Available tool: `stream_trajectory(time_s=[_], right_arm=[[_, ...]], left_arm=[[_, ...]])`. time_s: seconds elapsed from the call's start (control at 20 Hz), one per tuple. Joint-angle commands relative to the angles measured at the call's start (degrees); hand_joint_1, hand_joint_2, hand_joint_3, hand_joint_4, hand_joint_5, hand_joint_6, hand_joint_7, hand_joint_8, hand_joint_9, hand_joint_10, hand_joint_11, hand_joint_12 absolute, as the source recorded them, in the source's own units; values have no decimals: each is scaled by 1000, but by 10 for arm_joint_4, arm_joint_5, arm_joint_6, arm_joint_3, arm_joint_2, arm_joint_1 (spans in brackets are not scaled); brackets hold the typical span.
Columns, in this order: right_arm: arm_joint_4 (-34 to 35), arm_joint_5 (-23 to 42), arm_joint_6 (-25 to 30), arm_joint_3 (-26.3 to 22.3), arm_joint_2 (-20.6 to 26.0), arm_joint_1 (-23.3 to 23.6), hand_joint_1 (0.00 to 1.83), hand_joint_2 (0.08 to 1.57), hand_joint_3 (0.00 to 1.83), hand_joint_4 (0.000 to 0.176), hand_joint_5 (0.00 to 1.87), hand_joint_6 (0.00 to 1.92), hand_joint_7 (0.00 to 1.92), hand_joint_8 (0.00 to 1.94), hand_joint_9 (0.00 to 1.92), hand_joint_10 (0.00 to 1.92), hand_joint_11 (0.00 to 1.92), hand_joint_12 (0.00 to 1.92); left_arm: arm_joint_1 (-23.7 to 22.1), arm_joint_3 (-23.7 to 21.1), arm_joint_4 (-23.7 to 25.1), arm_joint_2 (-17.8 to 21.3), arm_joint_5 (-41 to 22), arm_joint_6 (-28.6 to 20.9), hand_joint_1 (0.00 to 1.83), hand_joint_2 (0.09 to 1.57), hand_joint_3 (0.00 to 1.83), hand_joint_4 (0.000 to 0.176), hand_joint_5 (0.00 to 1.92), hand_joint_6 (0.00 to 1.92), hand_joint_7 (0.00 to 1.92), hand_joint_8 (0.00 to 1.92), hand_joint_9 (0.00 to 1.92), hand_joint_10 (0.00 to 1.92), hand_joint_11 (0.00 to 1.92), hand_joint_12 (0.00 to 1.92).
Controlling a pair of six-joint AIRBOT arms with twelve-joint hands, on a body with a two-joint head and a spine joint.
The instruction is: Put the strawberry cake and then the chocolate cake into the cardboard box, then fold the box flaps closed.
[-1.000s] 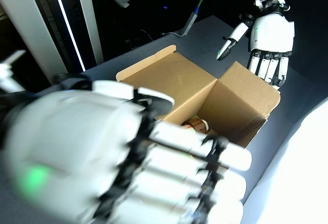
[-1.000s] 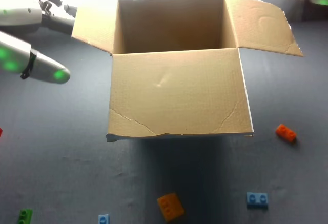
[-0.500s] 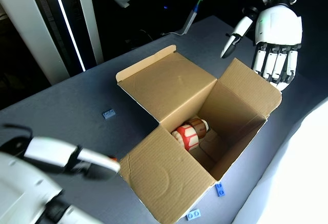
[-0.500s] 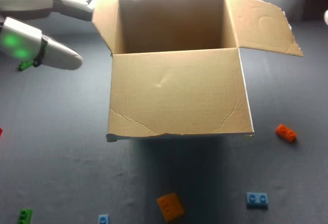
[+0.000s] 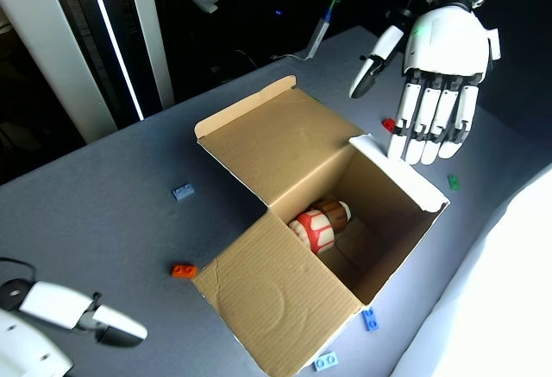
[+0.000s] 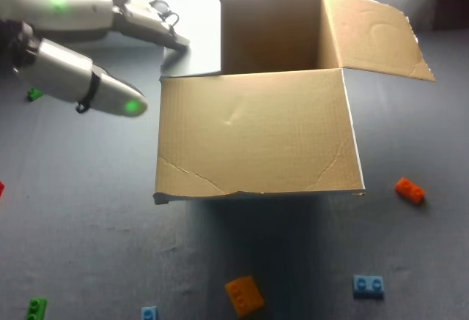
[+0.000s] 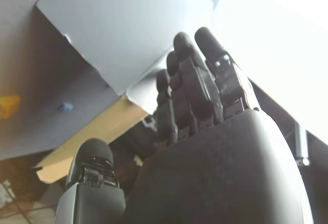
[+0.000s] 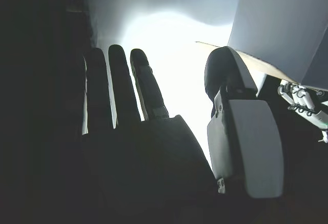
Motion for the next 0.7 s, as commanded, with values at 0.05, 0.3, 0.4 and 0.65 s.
stream_trajectory(time_s=[0.05, 0.3, 0.4, 0.65], right_arm=[[2, 54, 4, 4, -1, -4, 43, 1273, 2, 0, 139, 9, 166, 3, 146, 2, 0, 445], [-30, 40, 29, -2, -25, -25, 50, 1275, 1, 0, 148, 6, 177, 0, 161, 6, 0, 539], [-69, 42, 30, -13, -33, -24, 41, 1279, 2, 0, 149, 4, 161, 0, 154, 2, 0, 510], [-146, 51, 30, -54, -38, -7, 58, 1268, 0, 0, 143, 6, 168, 4, 154, 1, 0, 517]], left_arm=[[-7, -4, -19, 1, 1, 1, 0, 1209, 15, 27, 312, 2, 399, 0, 466, 1, 83, 1035], [-3, -14, 10, -11, 15, 1, 0, 1206, 3, 25, 308, 0, 399, 2, 458, 2, 65, 1060], [0, -19, 32, -15, 24, 1, 0, 1206, 2, 26, 314, 4, 408, 5, 470, 7, 70, 1066], [-2, -37, 50, -14, 28, 8, 0, 1203, 0, 31, 300, 2, 390, 0, 457, 0, 66, 1065]])
